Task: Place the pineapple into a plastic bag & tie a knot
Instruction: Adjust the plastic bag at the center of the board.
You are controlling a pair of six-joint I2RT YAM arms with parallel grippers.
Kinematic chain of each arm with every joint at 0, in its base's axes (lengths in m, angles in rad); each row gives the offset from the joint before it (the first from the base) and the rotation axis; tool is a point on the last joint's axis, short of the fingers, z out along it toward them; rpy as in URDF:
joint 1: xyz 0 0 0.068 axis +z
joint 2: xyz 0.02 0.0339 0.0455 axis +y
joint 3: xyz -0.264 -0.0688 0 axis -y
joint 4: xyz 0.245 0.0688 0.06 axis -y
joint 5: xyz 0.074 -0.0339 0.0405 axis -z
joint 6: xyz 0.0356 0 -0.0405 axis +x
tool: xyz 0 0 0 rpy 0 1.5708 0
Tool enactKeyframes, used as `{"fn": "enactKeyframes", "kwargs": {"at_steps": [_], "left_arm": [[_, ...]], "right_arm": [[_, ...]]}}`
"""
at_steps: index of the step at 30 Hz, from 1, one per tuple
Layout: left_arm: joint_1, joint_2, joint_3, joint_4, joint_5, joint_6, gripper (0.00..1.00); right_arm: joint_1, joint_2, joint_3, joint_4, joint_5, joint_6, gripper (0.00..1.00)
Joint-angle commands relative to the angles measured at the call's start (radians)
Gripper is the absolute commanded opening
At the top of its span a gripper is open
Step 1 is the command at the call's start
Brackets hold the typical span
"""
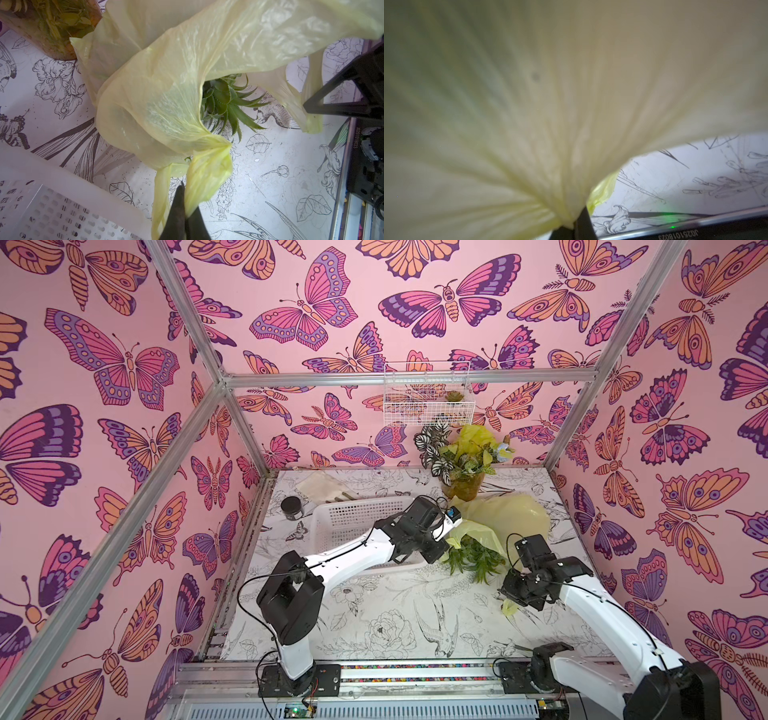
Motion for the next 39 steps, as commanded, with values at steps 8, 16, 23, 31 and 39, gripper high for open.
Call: {"fn": "enactKeyframes", "kwargs": {"at_steps": [8, 16, 23, 31, 39], "left_arm": [[0.052, -0.17, -0.005, -0.013, 0.056, -0.172, 0.0], [0.064, -0.215, 0.054, -0.045, 0.082, -0.369, 0.0], [0.077, -0.222, 0.129, -0.063, 0.157, -0.451, 0.0], [0.14, -0.251, 0.319, -0.063, 0.33, -0.644, 0.0], [0.209, -0.265, 0.378, -0.246, 0.487, -0.7, 0.0]], "right_arm": [[0.007, -0.156, 0.314, -0.131, 0.046, -0.072, 0.0], [0.006, -0.182, 0.504, -0.181, 0.07, -0.13, 0.0], [0.005, -0.153, 0.569, -0.164, 0.022, -0.114, 0.0], [0.006, -0.092, 0.901, -0.141, 0.167, -0.225, 0.0], [0.005, -0.04, 0.97, -0.094, 0.194, -0.253, 0.0]]}}
